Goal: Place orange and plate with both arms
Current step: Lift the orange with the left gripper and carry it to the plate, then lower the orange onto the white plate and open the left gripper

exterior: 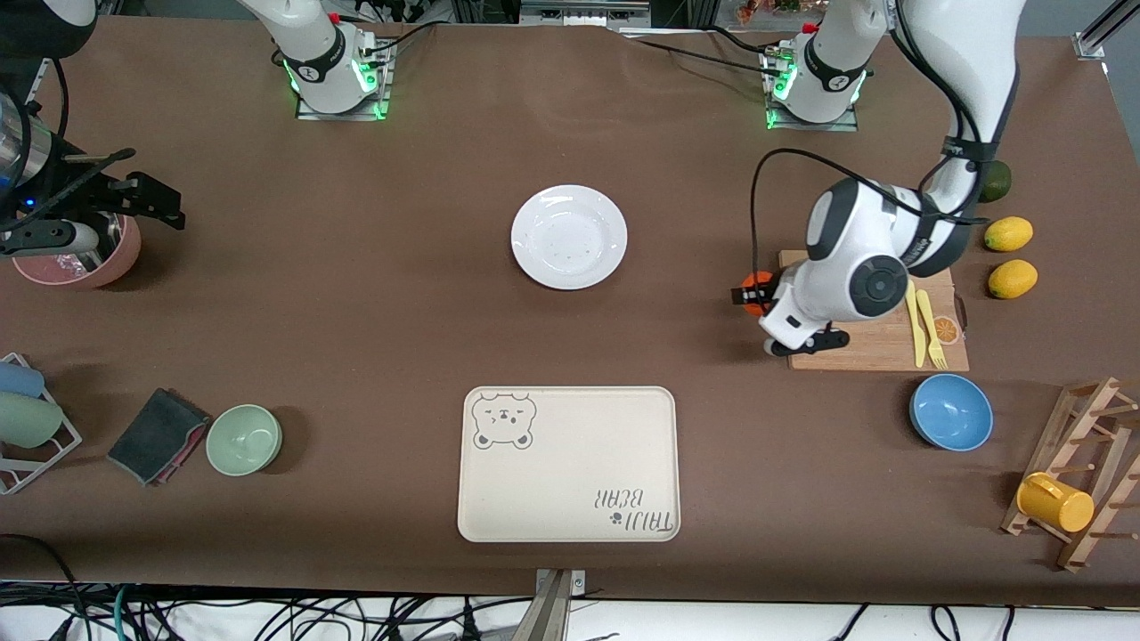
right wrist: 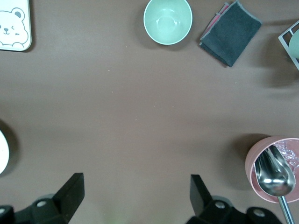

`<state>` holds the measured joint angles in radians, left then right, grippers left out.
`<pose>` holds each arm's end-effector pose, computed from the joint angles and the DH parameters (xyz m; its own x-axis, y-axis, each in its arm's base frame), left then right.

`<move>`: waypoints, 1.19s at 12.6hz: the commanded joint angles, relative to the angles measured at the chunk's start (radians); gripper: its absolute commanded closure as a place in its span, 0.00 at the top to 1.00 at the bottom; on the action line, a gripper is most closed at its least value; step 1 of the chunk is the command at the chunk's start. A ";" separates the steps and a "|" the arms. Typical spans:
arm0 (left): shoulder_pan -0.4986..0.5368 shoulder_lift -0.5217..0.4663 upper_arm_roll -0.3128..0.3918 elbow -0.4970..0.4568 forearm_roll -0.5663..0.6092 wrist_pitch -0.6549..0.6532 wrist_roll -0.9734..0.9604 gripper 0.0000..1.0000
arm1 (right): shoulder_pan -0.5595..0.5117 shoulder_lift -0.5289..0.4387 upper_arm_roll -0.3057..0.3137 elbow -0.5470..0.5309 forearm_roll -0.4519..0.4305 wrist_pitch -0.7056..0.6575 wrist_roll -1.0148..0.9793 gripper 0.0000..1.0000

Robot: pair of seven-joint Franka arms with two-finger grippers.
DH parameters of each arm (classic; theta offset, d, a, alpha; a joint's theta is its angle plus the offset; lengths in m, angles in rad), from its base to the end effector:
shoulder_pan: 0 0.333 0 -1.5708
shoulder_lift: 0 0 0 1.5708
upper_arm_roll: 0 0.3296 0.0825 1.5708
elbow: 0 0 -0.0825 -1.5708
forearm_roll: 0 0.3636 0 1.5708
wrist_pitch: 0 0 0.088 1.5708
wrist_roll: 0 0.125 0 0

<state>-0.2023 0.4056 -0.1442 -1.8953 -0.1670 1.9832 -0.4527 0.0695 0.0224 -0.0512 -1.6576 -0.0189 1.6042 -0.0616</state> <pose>0.5399 -0.2051 0.2799 0.9140 0.1810 -0.3631 0.2032 -0.9789 0.0235 0.5385 0.0078 0.5718 0.9938 0.0803 -0.0768 0.0817 -0.9965 0.0152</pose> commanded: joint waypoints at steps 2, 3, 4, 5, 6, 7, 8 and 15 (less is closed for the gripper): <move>0.001 -0.044 -0.151 -0.011 -0.023 -0.018 -0.176 0.27 | -0.002 0.002 0.002 0.018 -0.001 -0.018 -0.012 1.00; 0.001 -0.044 -0.202 -0.008 -0.023 -0.014 -0.220 0.27 | -0.002 0.002 0.002 0.016 -0.001 -0.018 -0.012 1.00; -0.002 -0.044 -0.250 -0.005 -0.023 -0.006 -0.272 0.27 | -0.002 0.002 0.002 0.018 -0.001 -0.018 -0.014 1.00; -0.005 -0.039 -0.294 -0.007 -0.023 0.026 -0.309 0.27 | -0.002 0.002 0.002 0.016 -0.001 -0.018 -0.012 1.00; -0.014 -0.028 -0.328 -0.011 -0.022 0.066 -0.361 0.28 | -0.002 0.002 0.002 0.018 -0.001 -0.024 -0.014 1.00; -0.046 -0.008 -0.337 -0.011 -0.020 0.104 -0.423 0.28 | -0.002 0.002 0.002 0.018 -0.001 -0.024 -0.014 1.00; -0.093 0.005 -0.336 -0.011 -0.017 0.144 -0.470 0.28 | -0.002 0.002 0.002 0.018 -0.001 -0.024 -0.014 1.00; -0.276 0.194 -0.330 -0.019 0.075 0.469 -0.707 0.28 | -0.002 0.002 0.005 0.018 0.001 -0.029 -0.004 1.00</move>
<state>-0.4741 0.5687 -0.4825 -1.9226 -0.1465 2.4129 -1.1050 0.0697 0.0225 -0.0502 -1.6576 -0.0187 1.5983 -0.0616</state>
